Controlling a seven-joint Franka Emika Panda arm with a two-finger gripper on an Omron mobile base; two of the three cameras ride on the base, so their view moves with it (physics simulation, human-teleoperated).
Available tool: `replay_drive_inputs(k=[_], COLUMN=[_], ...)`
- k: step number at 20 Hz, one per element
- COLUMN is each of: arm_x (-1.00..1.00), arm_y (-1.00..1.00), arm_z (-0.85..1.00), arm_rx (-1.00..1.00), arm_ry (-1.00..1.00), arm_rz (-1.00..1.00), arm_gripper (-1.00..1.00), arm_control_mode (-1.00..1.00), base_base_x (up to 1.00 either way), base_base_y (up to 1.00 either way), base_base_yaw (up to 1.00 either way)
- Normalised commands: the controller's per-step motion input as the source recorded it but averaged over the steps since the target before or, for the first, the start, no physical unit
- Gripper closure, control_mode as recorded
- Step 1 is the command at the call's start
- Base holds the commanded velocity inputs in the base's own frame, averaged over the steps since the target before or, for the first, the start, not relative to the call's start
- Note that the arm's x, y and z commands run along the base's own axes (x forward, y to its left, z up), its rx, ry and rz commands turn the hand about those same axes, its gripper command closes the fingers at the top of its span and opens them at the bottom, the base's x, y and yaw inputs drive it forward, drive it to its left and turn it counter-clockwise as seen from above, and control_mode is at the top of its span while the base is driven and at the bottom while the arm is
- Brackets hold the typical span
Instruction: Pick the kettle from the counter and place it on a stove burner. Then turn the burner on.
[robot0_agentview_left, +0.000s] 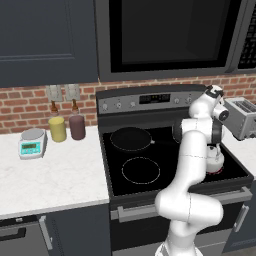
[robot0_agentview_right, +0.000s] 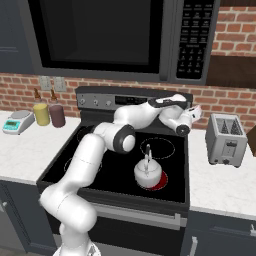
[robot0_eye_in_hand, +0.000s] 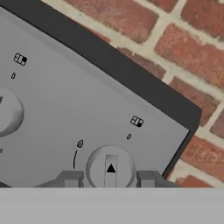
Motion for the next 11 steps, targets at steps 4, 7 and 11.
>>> replay_drive_inputs(k=[4, 7, 11], arm_x=[0.0, 0.0, 0.0], arm_y=[0.0, 0.0, 0.0], arm_z=[-0.08, -0.09, -0.09], arm_rx=[-0.15, -0.14, -0.14], arm_ry=[0.0, 0.0, 0.0], arm_rz=[0.0, 0.0, 0.0], arm_gripper=[1.0, 1.0, 1.0], arm_control_mode=[-1.0, -1.0, -1.0], base_base_x=[0.0, 0.0, 0.0], base_base_y=[0.0, 0.0, 0.0], base_base_yaw=[0.0, 0.0, 0.0])
